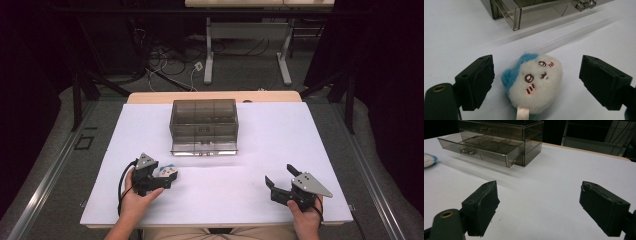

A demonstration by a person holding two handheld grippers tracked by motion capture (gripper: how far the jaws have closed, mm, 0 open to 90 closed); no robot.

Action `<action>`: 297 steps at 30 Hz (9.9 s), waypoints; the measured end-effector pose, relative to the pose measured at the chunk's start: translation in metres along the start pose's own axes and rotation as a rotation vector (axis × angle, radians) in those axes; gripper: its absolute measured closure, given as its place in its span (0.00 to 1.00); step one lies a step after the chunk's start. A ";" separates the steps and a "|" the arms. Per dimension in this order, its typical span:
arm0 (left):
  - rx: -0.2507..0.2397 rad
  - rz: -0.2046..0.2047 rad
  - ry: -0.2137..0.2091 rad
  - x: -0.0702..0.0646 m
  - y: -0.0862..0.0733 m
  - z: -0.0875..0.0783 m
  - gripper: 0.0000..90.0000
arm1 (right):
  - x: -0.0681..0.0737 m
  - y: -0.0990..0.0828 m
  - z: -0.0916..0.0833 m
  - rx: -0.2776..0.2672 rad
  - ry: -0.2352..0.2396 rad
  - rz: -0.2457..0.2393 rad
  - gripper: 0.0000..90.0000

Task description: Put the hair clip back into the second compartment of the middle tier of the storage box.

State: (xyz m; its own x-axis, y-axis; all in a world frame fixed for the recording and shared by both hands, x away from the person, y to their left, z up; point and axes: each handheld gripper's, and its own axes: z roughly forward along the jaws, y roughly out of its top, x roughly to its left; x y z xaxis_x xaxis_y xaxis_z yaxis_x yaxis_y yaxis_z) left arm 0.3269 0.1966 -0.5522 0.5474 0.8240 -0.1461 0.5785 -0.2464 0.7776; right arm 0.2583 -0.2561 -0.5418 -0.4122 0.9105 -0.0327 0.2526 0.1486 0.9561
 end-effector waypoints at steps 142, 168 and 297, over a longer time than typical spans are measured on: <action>-0.162 0.055 0.083 0.002 -0.001 -0.020 0.45 | -0.003 -0.001 0.003 -0.002 0.017 0.013 0.16; -0.229 0.061 0.073 0.002 0.022 -0.029 0.45 | -0.002 -0.001 0.005 -0.003 0.014 0.019 0.16; -0.155 0.217 -0.032 -0.056 0.119 0.043 0.45 | -0.002 0.002 0.000 -0.014 0.021 0.014 0.16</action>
State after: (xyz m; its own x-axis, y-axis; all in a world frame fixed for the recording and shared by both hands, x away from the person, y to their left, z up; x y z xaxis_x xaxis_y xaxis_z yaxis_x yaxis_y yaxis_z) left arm 0.3911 0.0996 -0.4775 0.6690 0.7431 0.0164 0.3476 -0.3323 0.8768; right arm 0.2599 -0.2575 -0.5399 -0.4272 0.9040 -0.0133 0.2465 0.1307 0.9603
